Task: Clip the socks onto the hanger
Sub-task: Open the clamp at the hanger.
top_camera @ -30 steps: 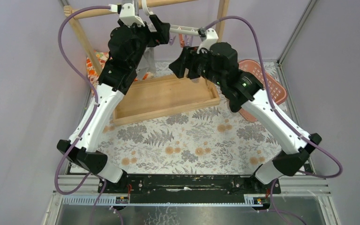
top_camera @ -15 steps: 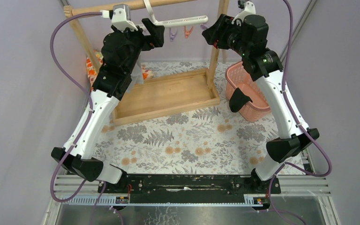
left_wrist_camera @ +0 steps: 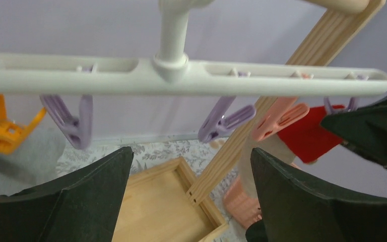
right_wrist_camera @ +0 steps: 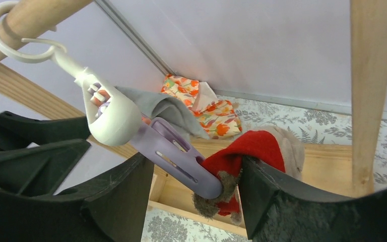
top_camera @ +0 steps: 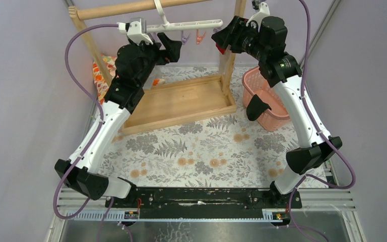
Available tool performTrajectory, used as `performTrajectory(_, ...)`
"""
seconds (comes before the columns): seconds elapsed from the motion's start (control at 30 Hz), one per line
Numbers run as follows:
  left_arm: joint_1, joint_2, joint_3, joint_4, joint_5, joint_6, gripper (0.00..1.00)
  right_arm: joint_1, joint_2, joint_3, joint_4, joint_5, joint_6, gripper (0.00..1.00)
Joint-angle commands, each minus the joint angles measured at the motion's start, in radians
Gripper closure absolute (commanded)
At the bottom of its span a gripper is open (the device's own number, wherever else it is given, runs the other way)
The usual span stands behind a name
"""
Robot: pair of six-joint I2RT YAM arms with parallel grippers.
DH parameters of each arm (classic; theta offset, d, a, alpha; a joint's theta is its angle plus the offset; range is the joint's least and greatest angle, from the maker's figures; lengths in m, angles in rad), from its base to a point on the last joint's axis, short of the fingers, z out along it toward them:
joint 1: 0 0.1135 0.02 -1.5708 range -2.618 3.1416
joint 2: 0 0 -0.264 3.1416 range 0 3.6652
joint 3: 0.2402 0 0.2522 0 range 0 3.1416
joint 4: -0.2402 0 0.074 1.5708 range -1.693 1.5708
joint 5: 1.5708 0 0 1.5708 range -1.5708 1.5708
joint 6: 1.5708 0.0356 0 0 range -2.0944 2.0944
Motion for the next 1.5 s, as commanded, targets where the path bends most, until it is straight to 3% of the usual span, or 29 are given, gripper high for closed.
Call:
performTrajectory(0.0,-0.03,-0.099,-0.081,0.133,-0.011,0.028,0.07,0.001,-0.019,-0.005,0.111,-0.063,0.031,0.34)
performTrajectory(0.17,-0.117,-0.182,-0.221,0.265,-0.128,0.181,0.08,0.002,-0.02,-0.032,0.137,-0.082,0.048,0.35)
performTrajectory(0.4,-0.166,-0.239,-0.422,0.539,-0.13,0.348,0.08,0.001,-0.038,-0.082,0.167,-0.083,0.033,0.35)
performTrajectory(0.53,-0.166,-0.215,-0.518,0.732,-0.146,0.461,0.07,0.001,-0.037,-0.08,0.168,-0.082,0.015,0.35)
performTrajectory(0.73,-0.166,-0.14,-0.549,0.89,-0.125,0.548,0.04,0.001,-0.042,-0.093,0.171,-0.074,-0.003,0.34)
performTrajectory(1.07,-0.178,-0.019,-0.361,0.778,-0.148,0.668,0.05,0.0,-0.048,-0.071,0.142,-0.058,-0.034,0.34)
performTrajectory(1.23,-0.177,0.018,-0.281,0.683,-0.16,0.656,0.13,-0.001,-0.045,-0.077,0.138,-0.061,-0.031,0.34)
performTrajectory(1.47,-0.172,0.079,-0.181,0.573,-0.133,0.718,0.13,0.0,-0.044,-0.082,0.142,-0.059,-0.03,0.34)
